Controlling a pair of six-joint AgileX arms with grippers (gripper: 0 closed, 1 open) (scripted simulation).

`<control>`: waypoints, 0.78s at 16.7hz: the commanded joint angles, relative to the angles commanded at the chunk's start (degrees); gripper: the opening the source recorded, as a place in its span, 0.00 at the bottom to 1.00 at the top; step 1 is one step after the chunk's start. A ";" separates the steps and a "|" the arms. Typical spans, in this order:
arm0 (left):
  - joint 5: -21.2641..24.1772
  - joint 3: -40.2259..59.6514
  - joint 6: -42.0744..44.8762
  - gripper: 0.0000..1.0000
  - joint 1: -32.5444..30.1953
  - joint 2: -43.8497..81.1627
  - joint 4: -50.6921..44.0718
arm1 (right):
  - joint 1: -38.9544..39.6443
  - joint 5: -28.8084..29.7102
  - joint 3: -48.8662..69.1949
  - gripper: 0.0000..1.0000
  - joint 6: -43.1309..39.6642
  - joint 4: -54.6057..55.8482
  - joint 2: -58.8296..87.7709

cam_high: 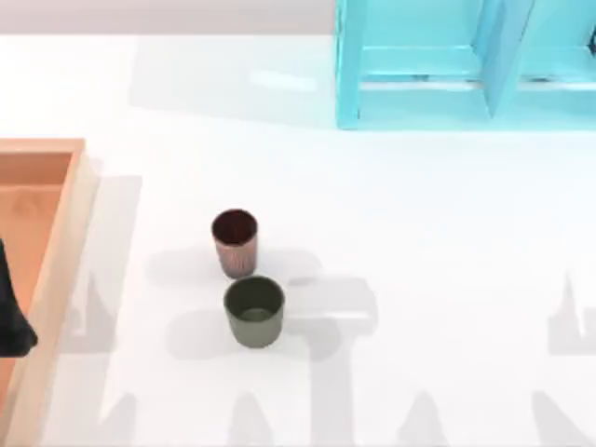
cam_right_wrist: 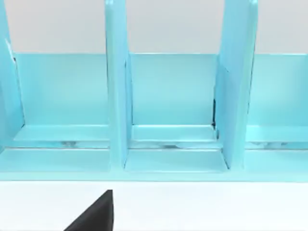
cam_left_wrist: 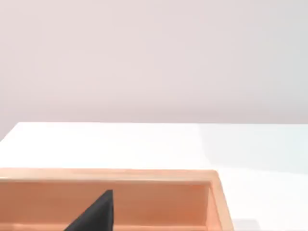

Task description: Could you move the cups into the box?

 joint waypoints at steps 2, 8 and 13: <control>0.00 0.00 0.00 1.00 0.00 0.00 0.00 | 0.00 0.00 0.00 1.00 0.00 0.00 0.00; 0.11 12.54 -5.98 1.00 -5.82 12.45 -9.41 | 0.00 0.00 0.00 1.00 0.00 0.00 0.00; -0.10 35.72 -15.18 1.00 -15.36 38.42 -26.94 | 0.00 0.00 0.00 1.00 0.00 0.00 0.00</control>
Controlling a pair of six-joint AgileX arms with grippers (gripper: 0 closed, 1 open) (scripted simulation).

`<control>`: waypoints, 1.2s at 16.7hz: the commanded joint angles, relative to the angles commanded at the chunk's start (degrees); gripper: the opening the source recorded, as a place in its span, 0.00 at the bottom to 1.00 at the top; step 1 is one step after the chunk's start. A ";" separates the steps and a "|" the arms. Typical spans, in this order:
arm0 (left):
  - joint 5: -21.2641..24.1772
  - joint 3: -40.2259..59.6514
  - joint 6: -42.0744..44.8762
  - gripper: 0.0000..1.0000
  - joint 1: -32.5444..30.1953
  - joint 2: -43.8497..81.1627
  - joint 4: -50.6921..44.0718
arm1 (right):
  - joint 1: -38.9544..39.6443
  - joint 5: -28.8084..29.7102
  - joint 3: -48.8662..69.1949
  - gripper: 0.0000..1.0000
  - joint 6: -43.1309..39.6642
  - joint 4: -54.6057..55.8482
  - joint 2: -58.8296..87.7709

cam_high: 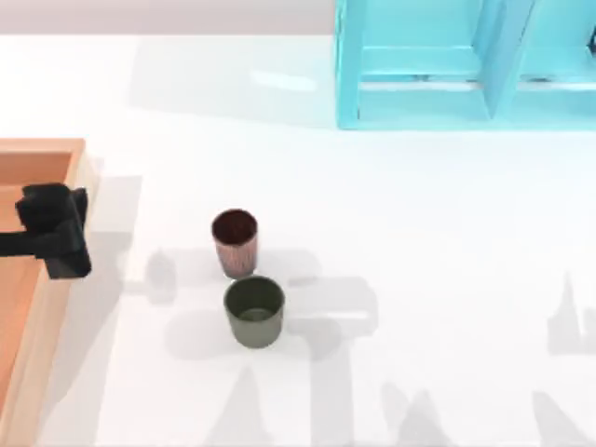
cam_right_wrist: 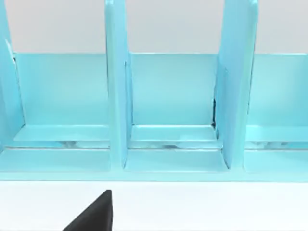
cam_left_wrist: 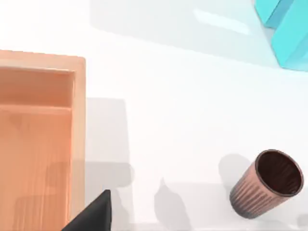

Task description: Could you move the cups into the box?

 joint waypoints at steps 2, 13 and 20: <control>-0.13 10.42 -4.10 1.00 -4.23 12.69 -8.03 | 0.00 0.00 0.00 1.00 0.00 0.00 0.00; 0.02 57.47 -23.26 1.00 -24.15 69.48 -43.89 | 0.00 0.00 0.00 1.00 0.00 0.00 0.00; 0.12 63.66 -25.68 1.00 -27.01 75.62 -48.48 | 0.00 0.00 0.00 1.00 0.00 0.00 0.00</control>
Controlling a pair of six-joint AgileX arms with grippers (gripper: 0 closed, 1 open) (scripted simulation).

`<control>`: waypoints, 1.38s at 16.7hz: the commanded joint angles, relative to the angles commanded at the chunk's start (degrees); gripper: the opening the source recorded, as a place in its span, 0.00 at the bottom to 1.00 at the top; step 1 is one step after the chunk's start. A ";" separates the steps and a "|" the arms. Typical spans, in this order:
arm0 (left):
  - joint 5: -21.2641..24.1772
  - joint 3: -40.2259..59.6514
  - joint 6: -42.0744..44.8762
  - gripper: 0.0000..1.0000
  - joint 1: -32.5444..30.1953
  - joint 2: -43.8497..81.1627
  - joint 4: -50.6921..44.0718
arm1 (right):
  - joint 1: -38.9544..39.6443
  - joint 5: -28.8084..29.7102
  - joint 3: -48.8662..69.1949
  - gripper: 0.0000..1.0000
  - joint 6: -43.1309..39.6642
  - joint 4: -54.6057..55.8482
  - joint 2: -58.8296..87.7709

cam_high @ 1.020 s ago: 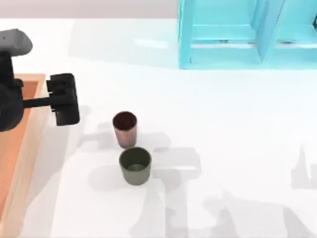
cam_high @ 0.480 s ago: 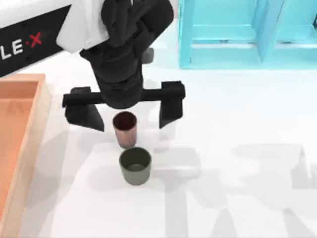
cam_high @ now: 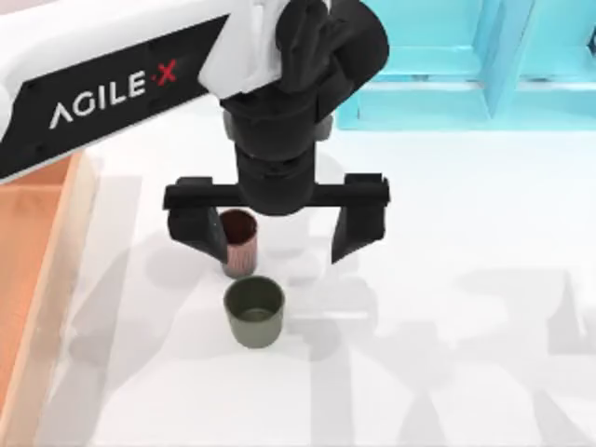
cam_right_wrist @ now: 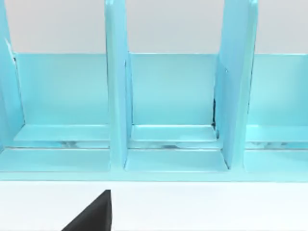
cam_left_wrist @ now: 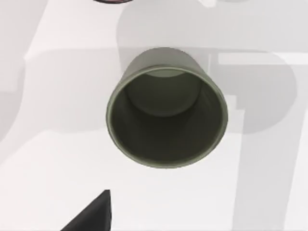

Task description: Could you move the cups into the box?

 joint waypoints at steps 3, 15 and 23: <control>0.00 -0.32 0.08 1.00 0.26 -0.10 0.32 | 0.00 0.00 0.00 1.00 0.00 0.00 0.00; 0.03 -16.67 0.24 1.00 0.18 4.45 21.12 | 0.00 0.00 0.00 1.00 0.00 0.00 0.00; 0.03 -16.67 0.24 0.62 0.18 4.45 21.12 | 0.00 0.00 0.00 1.00 0.00 0.00 0.00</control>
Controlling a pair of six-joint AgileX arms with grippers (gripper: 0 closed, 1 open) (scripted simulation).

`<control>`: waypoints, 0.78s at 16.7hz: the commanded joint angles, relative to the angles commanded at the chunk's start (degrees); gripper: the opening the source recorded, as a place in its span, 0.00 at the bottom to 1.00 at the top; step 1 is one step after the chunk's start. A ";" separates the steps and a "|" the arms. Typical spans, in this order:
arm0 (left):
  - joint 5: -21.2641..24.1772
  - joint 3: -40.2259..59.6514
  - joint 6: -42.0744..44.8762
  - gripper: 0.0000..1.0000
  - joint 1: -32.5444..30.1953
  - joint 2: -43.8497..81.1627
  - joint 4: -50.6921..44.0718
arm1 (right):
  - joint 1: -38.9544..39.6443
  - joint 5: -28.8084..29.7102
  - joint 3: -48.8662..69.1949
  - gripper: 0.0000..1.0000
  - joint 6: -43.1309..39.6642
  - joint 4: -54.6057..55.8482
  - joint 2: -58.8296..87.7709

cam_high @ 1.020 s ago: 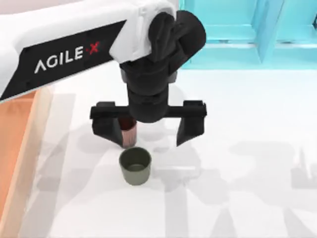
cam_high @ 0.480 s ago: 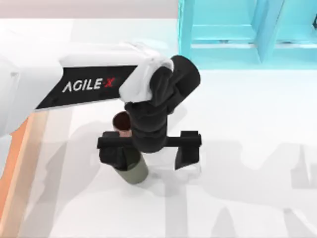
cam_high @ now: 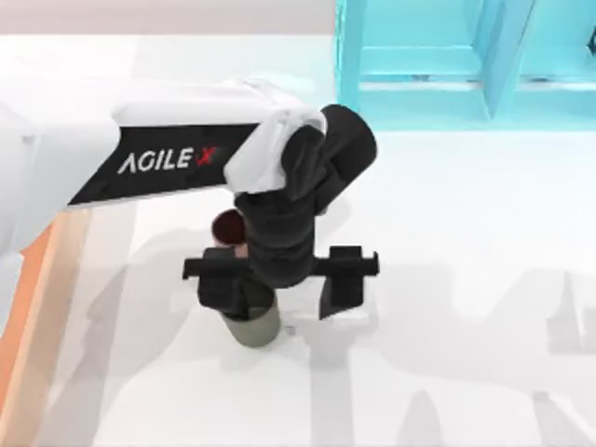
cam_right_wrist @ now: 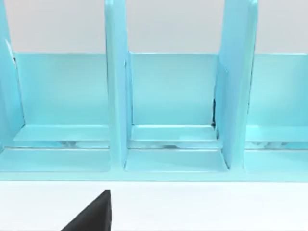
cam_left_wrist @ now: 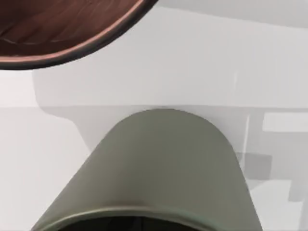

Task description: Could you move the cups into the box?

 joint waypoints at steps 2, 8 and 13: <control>0.00 0.00 0.00 0.47 0.00 0.00 0.00 | 0.00 0.00 0.00 1.00 0.00 0.00 0.00; 0.00 0.00 0.00 0.02 0.00 0.00 0.00 | 0.00 0.00 0.00 1.00 0.00 0.00 0.00; 0.00 0.00 0.00 0.00 0.00 0.00 0.00 | 0.00 0.00 0.00 1.00 0.00 0.00 0.00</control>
